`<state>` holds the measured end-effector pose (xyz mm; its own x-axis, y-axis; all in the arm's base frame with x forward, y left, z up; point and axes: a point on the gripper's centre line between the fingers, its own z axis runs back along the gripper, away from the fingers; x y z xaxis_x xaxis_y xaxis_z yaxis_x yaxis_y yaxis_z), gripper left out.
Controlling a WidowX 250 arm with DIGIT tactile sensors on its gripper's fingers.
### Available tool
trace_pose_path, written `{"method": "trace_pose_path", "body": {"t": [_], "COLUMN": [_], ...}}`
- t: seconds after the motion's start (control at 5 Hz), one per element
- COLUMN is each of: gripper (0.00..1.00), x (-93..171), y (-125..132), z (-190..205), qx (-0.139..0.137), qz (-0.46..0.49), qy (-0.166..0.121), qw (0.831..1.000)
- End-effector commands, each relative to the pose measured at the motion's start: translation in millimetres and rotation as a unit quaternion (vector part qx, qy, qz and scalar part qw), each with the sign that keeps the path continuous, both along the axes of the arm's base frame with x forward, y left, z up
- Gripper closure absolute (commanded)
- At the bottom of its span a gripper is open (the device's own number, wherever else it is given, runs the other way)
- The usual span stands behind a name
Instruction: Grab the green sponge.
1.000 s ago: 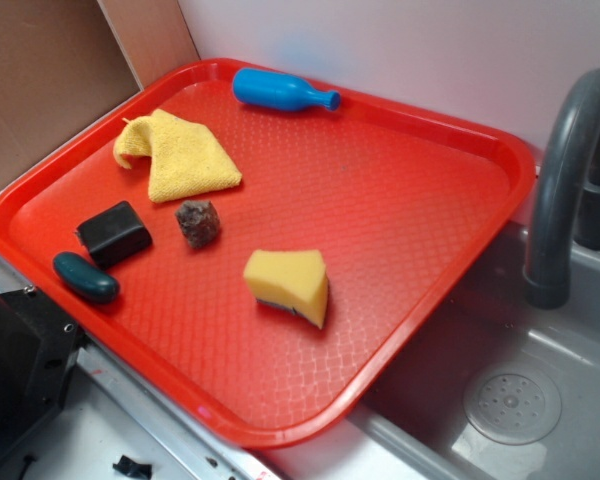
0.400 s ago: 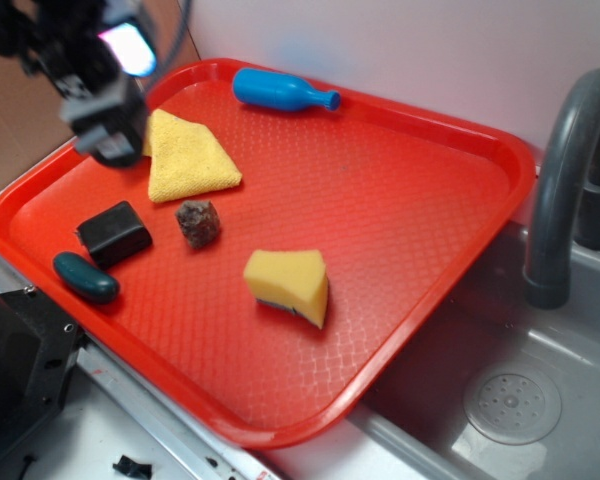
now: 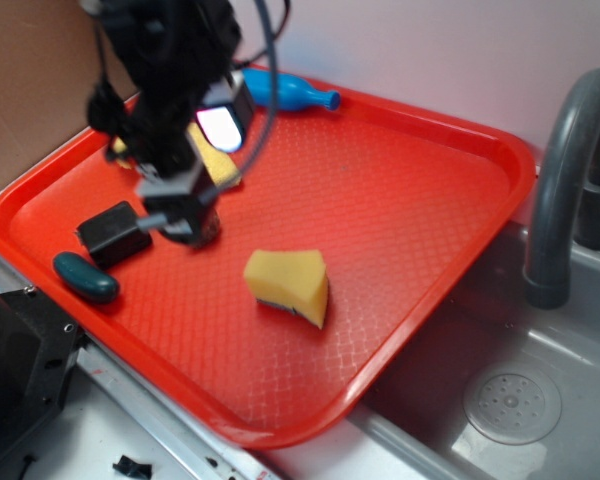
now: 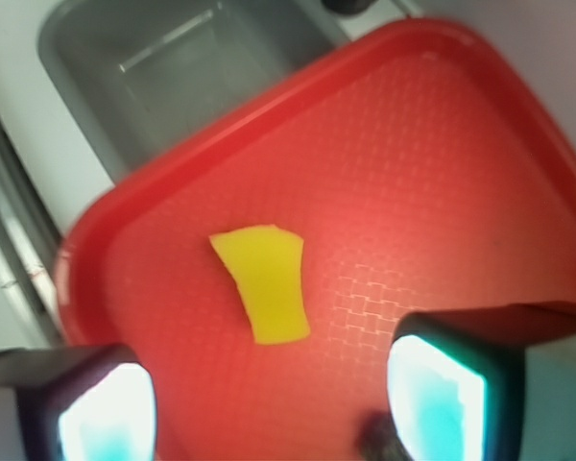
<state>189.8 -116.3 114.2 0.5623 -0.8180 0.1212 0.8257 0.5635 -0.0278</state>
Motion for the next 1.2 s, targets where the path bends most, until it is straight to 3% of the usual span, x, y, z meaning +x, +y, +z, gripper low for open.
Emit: {"method": "trace_pose_path", "body": {"t": [0.0, 0.4, 0.6, 1.0], "gripper": [0.00, 0.00, 1.00, 1.00], "x": [-5.4, -2.3, 0.4, 2.2], "y": [-11.6, -9.4, -10.9, -9.0], "z": [-49.8, -81.3, -86.0, -75.0], "qx": [-0.003, 0.047, 0.086, 0.078], "qz": [-0.035, -0.039, -0.038, -0.008], "qy": [0.014, 0.037, 0.028, 0.000], "qw": [0.999, 0.997, 0.995, 0.997]}}
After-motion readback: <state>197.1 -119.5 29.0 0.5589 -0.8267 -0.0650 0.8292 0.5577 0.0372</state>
